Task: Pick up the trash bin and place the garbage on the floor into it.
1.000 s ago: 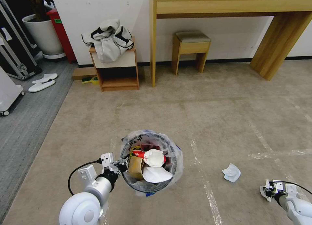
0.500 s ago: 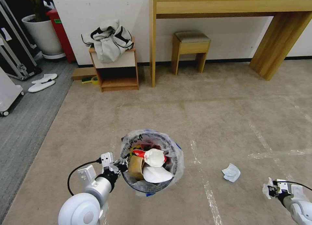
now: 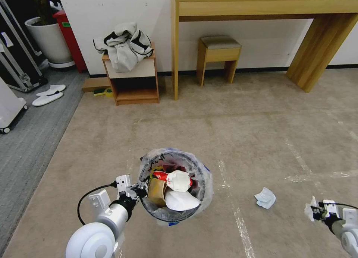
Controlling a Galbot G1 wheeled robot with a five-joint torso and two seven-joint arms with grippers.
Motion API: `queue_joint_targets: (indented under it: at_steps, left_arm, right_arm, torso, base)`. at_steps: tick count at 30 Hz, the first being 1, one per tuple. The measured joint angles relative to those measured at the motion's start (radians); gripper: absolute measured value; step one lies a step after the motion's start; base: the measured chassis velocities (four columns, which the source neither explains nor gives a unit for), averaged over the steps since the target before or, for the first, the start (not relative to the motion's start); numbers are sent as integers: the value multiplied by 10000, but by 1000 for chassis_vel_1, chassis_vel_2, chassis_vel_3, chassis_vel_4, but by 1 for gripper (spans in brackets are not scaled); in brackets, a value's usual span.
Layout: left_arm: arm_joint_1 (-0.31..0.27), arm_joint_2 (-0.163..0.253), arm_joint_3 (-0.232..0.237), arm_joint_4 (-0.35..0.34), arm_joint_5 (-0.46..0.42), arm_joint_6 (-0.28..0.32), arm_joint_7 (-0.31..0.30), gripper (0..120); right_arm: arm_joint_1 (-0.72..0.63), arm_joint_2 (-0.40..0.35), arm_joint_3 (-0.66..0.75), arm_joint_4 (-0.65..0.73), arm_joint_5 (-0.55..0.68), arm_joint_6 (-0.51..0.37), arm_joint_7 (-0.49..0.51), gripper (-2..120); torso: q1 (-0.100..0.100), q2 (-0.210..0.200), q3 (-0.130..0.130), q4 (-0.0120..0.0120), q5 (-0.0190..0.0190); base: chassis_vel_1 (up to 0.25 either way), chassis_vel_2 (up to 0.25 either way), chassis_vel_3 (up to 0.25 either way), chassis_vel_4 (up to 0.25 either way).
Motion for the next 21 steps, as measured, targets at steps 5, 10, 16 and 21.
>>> queue_joint_targets:
  at_steps: [5,10,16,21]
  left_arm:
    - [35,85,18,-68,9,9,12,1]
    - [81,97,35,-138,5,23,12,1]
    - [131,84,74,-191,-15,44,11,1]
    - [250,61,97,-362,-294,143,-108,1]
  right_arm:
    - [-585,-263,405,1817,501,-174,37,0]
    - [-798,-488,554,3458,946,-413,218,0]
    - [-914,-672,600,4841,1308,-612,385,0]
    - [-1104,-1040,692,6126,1856,-668,264,0]
  torso:
    - [0,0,0,0,0]
    - [0,0,1,2,-1]
    - [0,0,0,2,0]
    - [1,0,1,0,-2]
  base:
    - [0,0,0,0]
    - [0,0,0,0]
    - [0,0,0,0]
    - [0,0,0,0]
